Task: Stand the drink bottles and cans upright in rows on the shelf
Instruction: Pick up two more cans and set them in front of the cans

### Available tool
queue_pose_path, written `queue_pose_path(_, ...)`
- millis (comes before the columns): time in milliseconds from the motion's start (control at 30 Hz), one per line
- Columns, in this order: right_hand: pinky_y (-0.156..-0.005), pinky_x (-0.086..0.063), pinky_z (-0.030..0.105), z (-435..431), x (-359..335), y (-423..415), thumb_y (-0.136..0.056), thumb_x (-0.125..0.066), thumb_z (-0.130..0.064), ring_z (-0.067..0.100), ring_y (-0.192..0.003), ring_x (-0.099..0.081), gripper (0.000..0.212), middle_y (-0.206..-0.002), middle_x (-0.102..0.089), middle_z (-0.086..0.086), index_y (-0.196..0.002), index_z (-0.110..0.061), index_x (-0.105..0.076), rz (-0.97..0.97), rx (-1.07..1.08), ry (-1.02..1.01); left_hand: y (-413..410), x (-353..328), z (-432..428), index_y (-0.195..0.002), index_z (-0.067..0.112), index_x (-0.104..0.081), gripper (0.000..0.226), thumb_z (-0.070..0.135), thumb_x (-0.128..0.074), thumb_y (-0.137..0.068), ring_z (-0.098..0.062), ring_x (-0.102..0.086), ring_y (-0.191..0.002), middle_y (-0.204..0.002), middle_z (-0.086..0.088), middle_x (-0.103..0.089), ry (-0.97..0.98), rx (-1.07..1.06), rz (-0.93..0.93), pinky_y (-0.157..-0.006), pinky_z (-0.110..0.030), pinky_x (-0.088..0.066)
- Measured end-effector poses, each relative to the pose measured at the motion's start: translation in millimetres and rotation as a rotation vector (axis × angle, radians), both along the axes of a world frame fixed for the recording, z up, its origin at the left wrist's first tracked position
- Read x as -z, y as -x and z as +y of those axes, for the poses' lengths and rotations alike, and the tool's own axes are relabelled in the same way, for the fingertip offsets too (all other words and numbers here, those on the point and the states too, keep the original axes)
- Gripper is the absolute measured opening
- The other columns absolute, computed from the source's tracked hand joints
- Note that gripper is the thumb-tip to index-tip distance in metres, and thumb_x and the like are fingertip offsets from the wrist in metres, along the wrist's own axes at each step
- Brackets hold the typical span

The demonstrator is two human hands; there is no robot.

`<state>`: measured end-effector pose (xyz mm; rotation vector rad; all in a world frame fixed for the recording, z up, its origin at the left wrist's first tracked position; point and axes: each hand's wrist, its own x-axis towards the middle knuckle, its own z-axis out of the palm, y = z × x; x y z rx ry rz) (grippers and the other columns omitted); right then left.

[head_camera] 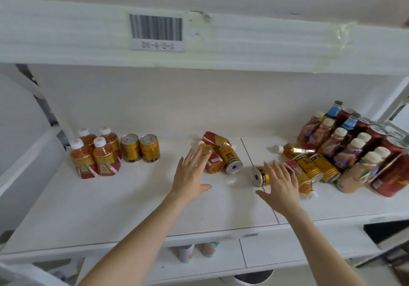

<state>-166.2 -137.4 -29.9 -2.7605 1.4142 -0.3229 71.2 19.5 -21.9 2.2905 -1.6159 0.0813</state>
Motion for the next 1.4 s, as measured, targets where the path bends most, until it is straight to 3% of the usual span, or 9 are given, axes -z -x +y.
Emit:
queue_pose_path(300, -0.118, -0.005, 0.048, -64, 0, 34, -0.080, -0.063, -0.056, 0.023, -0.149, -0.002, 0.093, -0.161, -0.008, 0.002, -0.150, -0.032, -0.006, 0.072, -0.149, -0.016, 41, 1, -54, -0.152, 0.028, -0.005, 0.106, 0.049, -0.073, -0.073, -0.024, -0.003, -0.149, -0.161, -0.003, -0.004, -0.048, -0.097, -0.026, -0.114, -0.045, -0.026)
queue_pose_path(567, -0.119, -0.002, 0.048, -95, 11, 34, -0.079, -0.067, -0.049, 0.023, -0.149, -0.001, 0.098, -0.161, -0.007, 0.002, -0.150, -0.031, -0.002, 0.117, -0.242, -0.056, 49, 8, -85, -0.152, 0.027, -0.007, 0.103, 0.052, -0.071, -0.075, -0.027, -0.006, -0.149, -0.162, -0.006, -0.008, -0.087, -0.121, -0.007, -0.117, -0.044, -0.022)
queue_pose_path(933, -0.119, -0.006, 0.048, -117, 26, 24, -0.085, -0.062, -0.044, 0.017, -0.148, -0.010, 0.081, -0.158, -0.022, -0.005, -0.150, -0.028, -0.016, 0.104, -0.350, -0.106, 24, 26, -126, -0.151, 0.028, -0.017, 0.074, 0.064, -0.039, -0.090, -0.027, -0.014, -0.147, -0.157, -0.005, -0.026, -0.104, -0.215, 0.169, -0.117, -0.046, -0.018)
queue_pose_path(1067, -0.118, -0.008, 0.048, -122, 29, 22, -0.082, -0.065, -0.045, 0.015, -0.147, -0.015, 0.076, -0.155, -0.028, -0.007, -0.145, -0.030, -0.025, 0.067, -0.357, -0.125, 20, 32, -140, -0.151, 0.029, -0.013, 0.077, 0.067, -0.037, -0.089, -0.024, -0.007, -0.148, -0.156, 0.002, -0.030, -0.140, -0.256, 0.247, -0.118, -0.052, -0.008)
queue_pose_path(1200, -0.119, -0.008, 0.046, -124, 30, 24, -0.081, -0.065, -0.046, 0.014, -0.146, -0.017, 0.074, -0.154, -0.030, -0.008, -0.143, -0.032, -0.027, 0.059, -0.372, -0.129, 14, 29, -150, -0.152, 0.033, -0.004, 0.092, 0.073, -0.046, -0.081, -0.024, 0.007, -0.148, -0.160, 0.002, -0.017, -0.195, -0.279, 0.373, -0.114, -0.055, 0.005)
queue_pose_path(1400, -0.119, -0.008, 0.045, -124, 27, 25, -0.082, -0.064, -0.046, 0.012, -0.145, -0.019, 0.072, -0.151, -0.034, -0.010, -0.142, -0.032, -0.029, 0.047, -0.386, -0.136, 7, 27, -148, -0.152, 0.033, -0.007, 0.103, 0.078, -0.053, -0.072, -0.018, 0.005, -0.148, -0.160, 0.003, -0.017, -0.206, -0.271, 0.393, -0.117, -0.051, 0.003)
